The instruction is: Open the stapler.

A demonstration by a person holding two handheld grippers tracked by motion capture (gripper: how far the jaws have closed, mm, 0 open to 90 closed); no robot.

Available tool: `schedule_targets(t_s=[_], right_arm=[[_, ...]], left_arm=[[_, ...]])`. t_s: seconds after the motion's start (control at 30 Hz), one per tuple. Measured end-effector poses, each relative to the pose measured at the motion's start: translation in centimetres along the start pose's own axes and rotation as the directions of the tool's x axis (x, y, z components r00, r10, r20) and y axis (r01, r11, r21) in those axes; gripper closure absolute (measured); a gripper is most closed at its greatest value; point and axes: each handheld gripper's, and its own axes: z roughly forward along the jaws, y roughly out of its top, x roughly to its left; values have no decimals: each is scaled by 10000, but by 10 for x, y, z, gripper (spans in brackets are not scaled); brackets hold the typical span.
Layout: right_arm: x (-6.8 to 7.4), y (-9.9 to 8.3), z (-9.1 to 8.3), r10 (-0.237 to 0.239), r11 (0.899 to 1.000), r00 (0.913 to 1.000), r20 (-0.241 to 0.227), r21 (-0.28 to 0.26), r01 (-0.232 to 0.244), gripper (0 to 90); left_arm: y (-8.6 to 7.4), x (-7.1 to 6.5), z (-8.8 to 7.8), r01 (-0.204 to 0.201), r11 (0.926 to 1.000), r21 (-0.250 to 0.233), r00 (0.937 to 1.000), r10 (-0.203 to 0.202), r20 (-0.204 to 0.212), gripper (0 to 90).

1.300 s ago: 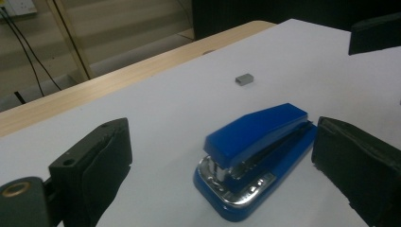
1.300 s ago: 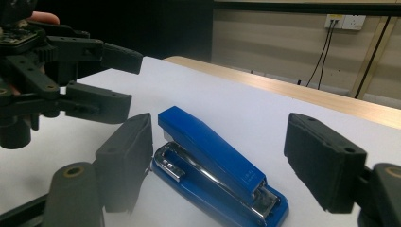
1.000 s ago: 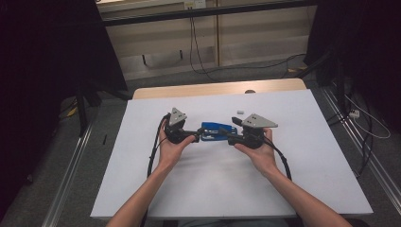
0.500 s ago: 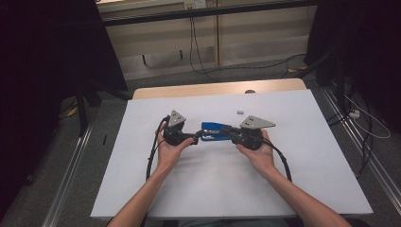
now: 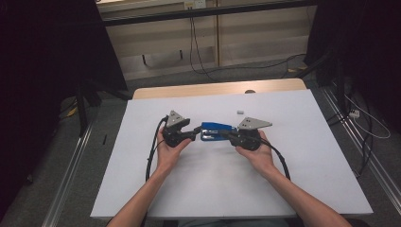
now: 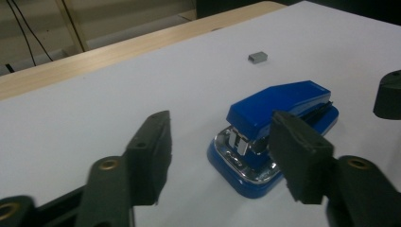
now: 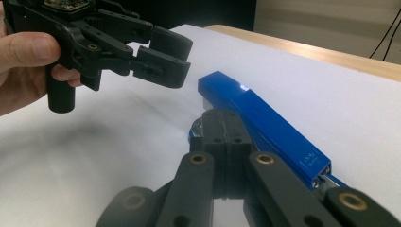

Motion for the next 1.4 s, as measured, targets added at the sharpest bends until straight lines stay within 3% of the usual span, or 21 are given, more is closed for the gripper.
schedule_targets(t_s=[0.03, 0.1, 0.13, 0.17, 0.3, 0.37, 0.67, 0.87, 1.4], right_arm=[[0, 0, 1, -10, 10000, 10000, 46, 39, 10, 900], [0, -1, 2, 9, 9999, 10000, 99, 121, -10, 900], [0, -2, 4, -53, 9997, 9999, 89, 246, 51, 900], [0, -2, 4, -53, 9997, 9999, 89, 246, 51, 900], [1, -1, 7, -130, 9990, 9999, 32, 420, 128, 900], [2, 0, 8, -163, 9984, 9999, 21, 543, 161, 900], [2, 7, 28, -405, 9932, 9992, 19, 1092, 400, 900], [5, 8, 43, -599, 9822, 9981, 109, 1789, 570, 900], [2, 6, 58, -714, 9690, 9970, 283, 2390, 626, 900]], left_arm=[[0, -1, 0, -57, 10000, -11, 10000, 57, 64, 509], [1, -2, -1, -137, 9999, -51, 9998, 138, 133, 602], [1, -3, -1, -171, 9999, -19, 9997, 171, 194, 707], [1, -3, -1, -219, 9998, 27, 9995, 218, 219, 707], [-1, -3, 0, -262, 9993, 270, 9990, 252, 374, 850], [-2, -3, 1, -124, 9993, 353, 9989, 108, 460, 900], [-5, -4, 9, -238, 9963, 832, 9984, 194, 533, 900], [-7, -4, 12, -207, 9949, 991, 9983, 152, 555, 900], [-9, -1, 21, -129, 9924, 1224, 9989, 74, 453, 900]])
